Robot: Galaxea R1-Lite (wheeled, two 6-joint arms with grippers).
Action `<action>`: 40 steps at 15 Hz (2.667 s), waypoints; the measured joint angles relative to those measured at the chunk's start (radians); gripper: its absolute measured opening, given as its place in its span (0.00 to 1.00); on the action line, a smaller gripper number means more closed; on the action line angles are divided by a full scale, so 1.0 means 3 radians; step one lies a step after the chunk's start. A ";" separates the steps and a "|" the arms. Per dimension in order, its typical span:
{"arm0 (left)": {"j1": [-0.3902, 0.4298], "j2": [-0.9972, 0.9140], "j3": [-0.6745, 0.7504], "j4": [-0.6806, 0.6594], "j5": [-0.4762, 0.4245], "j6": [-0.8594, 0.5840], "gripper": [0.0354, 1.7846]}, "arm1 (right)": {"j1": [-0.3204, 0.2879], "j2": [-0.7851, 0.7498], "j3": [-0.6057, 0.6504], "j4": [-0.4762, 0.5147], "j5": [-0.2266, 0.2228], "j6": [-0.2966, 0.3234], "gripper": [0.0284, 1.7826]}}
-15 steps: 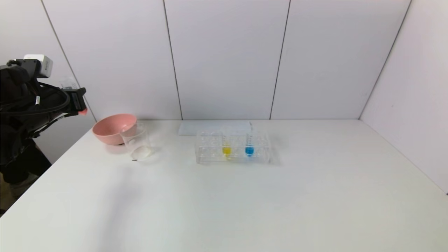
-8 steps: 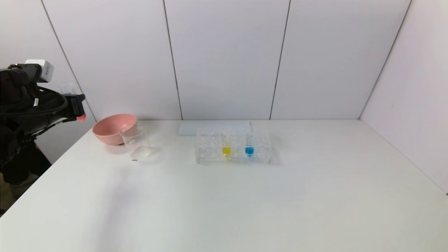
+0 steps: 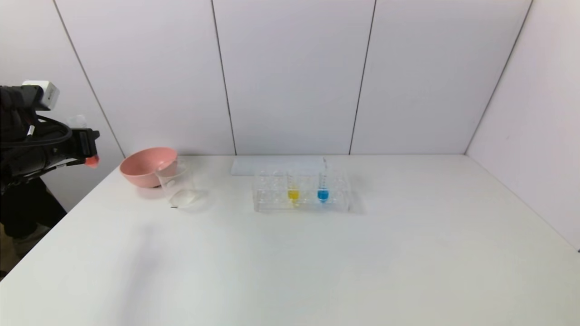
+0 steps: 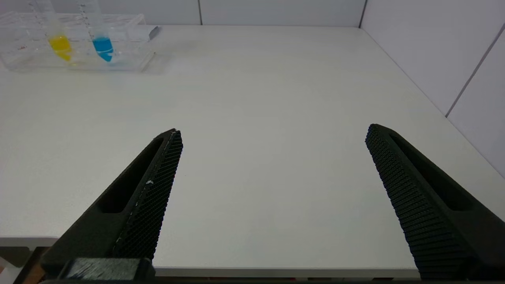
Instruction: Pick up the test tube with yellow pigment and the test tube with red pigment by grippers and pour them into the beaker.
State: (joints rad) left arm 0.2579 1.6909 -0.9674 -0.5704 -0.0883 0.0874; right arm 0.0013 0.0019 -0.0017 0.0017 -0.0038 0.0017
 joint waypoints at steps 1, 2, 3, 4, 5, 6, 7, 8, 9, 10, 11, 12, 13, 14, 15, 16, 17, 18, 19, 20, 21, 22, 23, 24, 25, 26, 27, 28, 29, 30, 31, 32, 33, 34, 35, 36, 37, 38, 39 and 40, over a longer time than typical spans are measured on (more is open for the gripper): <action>0.0003 -0.0011 -0.0003 0.0096 0.0004 0.0000 0.25 | -0.0001 0.0000 0.0000 0.0000 0.0000 0.0000 0.95; 0.0003 -0.0022 -0.0017 0.0205 0.0011 -0.0001 0.25 | -0.0001 0.0000 0.0000 -0.0001 0.0000 0.0000 0.95; 0.0003 -0.0030 -0.0037 0.0284 0.0013 -0.0001 0.25 | -0.0001 0.0000 0.0000 0.0000 0.0001 0.0000 0.95; -0.0001 -0.0037 -0.0046 0.0330 0.0013 -0.0001 0.25 | -0.0001 0.0000 0.0000 0.0000 -0.0001 0.0000 0.95; -0.0005 -0.0037 -0.0052 0.0335 0.0009 -0.0001 0.25 | -0.0003 0.0000 0.0000 0.0000 -0.0001 0.0000 0.95; -0.0010 -0.0030 -0.0054 0.0335 0.0011 0.0001 0.25 | -0.0003 0.0000 0.0000 0.0000 0.0000 0.0000 0.95; -0.0028 -0.0023 -0.0050 0.0327 0.0011 0.0005 0.25 | -0.0001 0.0000 0.0000 0.0000 -0.0001 0.0000 0.95; -0.0050 -0.0017 -0.0042 0.0324 0.0009 0.0008 0.25 | -0.0003 0.0000 0.0000 0.0000 -0.0001 0.0000 0.95; -0.0066 -0.0006 -0.0043 0.0319 0.0009 0.0008 0.25 | -0.0003 0.0000 0.0000 0.0000 -0.0001 0.0000 0.95; -0.0072 0.0005 -0.0048 0.0314 0.0006 0.0008 0.25 | -0.0003 0.0000 0.0000 0.0000 -0.0001 -0.0001 0.95; -0.0074 0.0023 -0.0061 0.0303 0.0006 0.0021 0.25 | -0.0003 0.0000 0.0000 0.0000 -0.0001 0.0000 0.95; -0.0076 0.0040 -0.0078 0.0299 0.0000 0.0066 0.25 | -0.0003 0.0000 0.0000 0.0000 0.0000 0.0000 0.95; -0.0076 0.0061 -0.0109 0.0299 -0.0018 0.0150 0.25 | -0.0003 0.0000 0.0000 0.0000 -0.0001 0.0000 0.95; -0.0079 0.0079 -0.0138 0.0296 -0.0031 0.0220 0.25 | -0.0001 0.0000 0.0000 0.0000 0.0000 0.0000 0.95; -0.0080 0.0095 -0.0158 0.0299 -0.0049 0.0265 0.25 | -0.0003 0.0000 0.0000 0.0000 0.0000 0.0000 0.95; -0.0079 0.0113 -0.0171 0.0299 -0.0077 0.0279 0.25 | -0.0003 0.0000 0.0000 0.0000 0.0000 0.0000 0.95; -0.0079 0.0123 -0.0179 0.0300 -0.0094 0.0284 0.25 | -0.0003 0.0000 0.0000 0.0000 -0.0001 0.0000 0.95; -0.0079 0.0132 -0.0186 0.0301 -0.0098 0.0289 0.25 | -0.0003 0.0000 0.0000 0.0000 -0.0001 0.0000 0.95; -0.0079 0.0142 -0.0191 0.0300 -0.0098 0.0291 0.25 | -0.0003 0.0000 0.0000 0.0000 -0.0001 0.0000 0.95; -0.0079 0.0154 -0.0199 0.0300 -0.0098 0.0299 0.25 | -0.0001 0.0000 0.0000 0.0000 -0.0001 0.0000 0.95; -0.0079 0.0169 -0.0206 0.0301 -0.0098 0.0322 0.25 | -0.0003 0.0000 0.0000 0.0000 0.0000 0.0000 0.95; -0.0077 0.0189 -0.0223 0.0300 -0.0105 0.0361 0.25 | -0.0003 0.0000 0.0000 0.0000 0.0000 0.0000 0.95; -0.0081 0.0204 -0.0245 0.0311 -0.0145 0.0388 0.25 | -0.0001 0.0000 0.0000 0.0000 -0.0001 0.0000 0.95; -0.0087 0.0218 -0.0263 0.0318 -0.0189 0.0412 0.25 | -0.0001 0.0000 0.0000 0.0000 -0.0001 0.0000 0.95; -0.0091 0.0230 -0.0290 0.0324 -0.0268 0.0460 0.25 | 0.0001 0.0000 0.0000 0.0000 0.0000 0.0000 0.95; -0.0094 0.0241 -0.0312 0.0330 -0.0355 0.0489 0.25 | 0.0000 0.0000 0.0000 0.0000 0.0000 0.0000 0.95; -0.0094 0.0259 -0.0337 0.0330 -0.0440 0.0496 0.25 | -0.0003 0.0000 0.0000 0.0000 -0.0001 0.0000 0.95; -0.0094 0.0281 -0.0360 0.0335 -0.0530 0.0511 0.25 | -0.0003 0.0000 0.0000 0.0000 -0.0001 0.0000 0.95; -0.0094 0.0297 -0.0386 0.0357 -0.0602 0.0538 0.25 | -0.0003 0.0000 0.0000 0.0000 -0.0001 0.0000 0.95; -0.0092 0.0310 -0.0420 0.0443 -0.0676 0.0577 0.25 | -0.0001 0.0000 0.0000 0.0000 -0.0001 0.0000 0.95; -0.0091 0.0318 -0.0474 0.0579 -0.0713 0.0640 0.25 | -0.0001 0.0000 0.0000 0.0000 0.0000 0.0000 0.95; -0.0087 0.0323 -0.0539 0.0736 -0.0722 0.0741 0.25 | 0.0000 0.0000 0.0000 0.0000 0.0000 0.0000 0.95; -0.0085 0.0326 -0.0609 0.0891 -0.0725 0.0855 0.25 | 0.0001 0.0000 0.0000 0.0000 -0.0001 0.0000 0.95; -0.0085 0.0332 -0.0679 0.1047 -0.0728 0.0956 0.25 | -0.0001 0.0000 0.0000 0.0000 -0.0001 0.0000 0.95; -0.0085 0.0337 -0.0735 0.1166 -0.0735 0.1025 0.25 | -0.0001 0.0000 0.0000 0.0000 -0.0001 0.0000 0.95; -0.0085 0.0342 -0.0785 0.1250 -0.0757 0.1094 0.25 | -0.0001 0.0000 0.0000 0.0000 0.0001 0.0000 0.95; -0.0085 0.0348 -0.0828 0.1310 -0.0792 0.1147 0.25 | -0.0001 0.0000 0.0000 0.0000 0.0000 0.0000 0.95; -0.0084 0.0357 -0.0872 0.1368 -0.0829 0.1172 0.25 | -0.0001 0.0000 0.0000 0.0000 0.0000 0.0000 0.95; -0.0084 0.0369 -0.0913 0.1433 -0.0853 0.1201 0.25 | -0.0001 0.0000 0.0000 0.0000 -0.0001 0.0000 0.95; -0.0084 0.0380 -0.0960 0.1483 -0.0860 0.1268 0.25 | -0.0001 0.0000 0.0000 0.0000 -0.0001 -0.0001 0.95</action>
State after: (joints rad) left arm 0.2328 1.8049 -1.2555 -0.1255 -0.3462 0.4679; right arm 0.0009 0.0019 -0.0017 0.0017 -0.0043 0.0013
